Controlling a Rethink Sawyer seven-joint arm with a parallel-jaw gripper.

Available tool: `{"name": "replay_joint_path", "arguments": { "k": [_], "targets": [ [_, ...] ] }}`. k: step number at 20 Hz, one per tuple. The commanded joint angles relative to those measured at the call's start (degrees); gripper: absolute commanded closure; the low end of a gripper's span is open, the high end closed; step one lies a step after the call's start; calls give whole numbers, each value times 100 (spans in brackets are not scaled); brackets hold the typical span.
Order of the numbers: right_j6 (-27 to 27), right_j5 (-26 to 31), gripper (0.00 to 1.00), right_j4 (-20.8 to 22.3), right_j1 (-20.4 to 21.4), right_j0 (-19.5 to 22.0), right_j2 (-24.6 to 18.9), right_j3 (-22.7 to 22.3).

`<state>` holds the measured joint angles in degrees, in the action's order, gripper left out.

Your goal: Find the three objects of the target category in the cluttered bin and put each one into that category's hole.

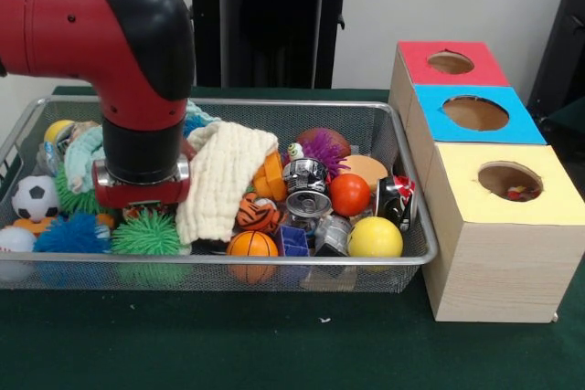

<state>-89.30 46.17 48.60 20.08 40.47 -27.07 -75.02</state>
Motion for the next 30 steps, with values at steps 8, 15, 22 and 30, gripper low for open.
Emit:
{"name": "replay_joint_path", "arguments": {
  "k": [8, 15, 22, 30],
  "targets": [
    [990, -30, 100, 312, -578, -174, 161, -9],
    [1718, 985, 100, -496, 559, 11, -314, -615],
    [1858, 3008, 100, -1722, 1566, -1, -679, -492],
    [1544, 2662, 100, -2109, 1557, 278, -1094, -794]
  ]
}}
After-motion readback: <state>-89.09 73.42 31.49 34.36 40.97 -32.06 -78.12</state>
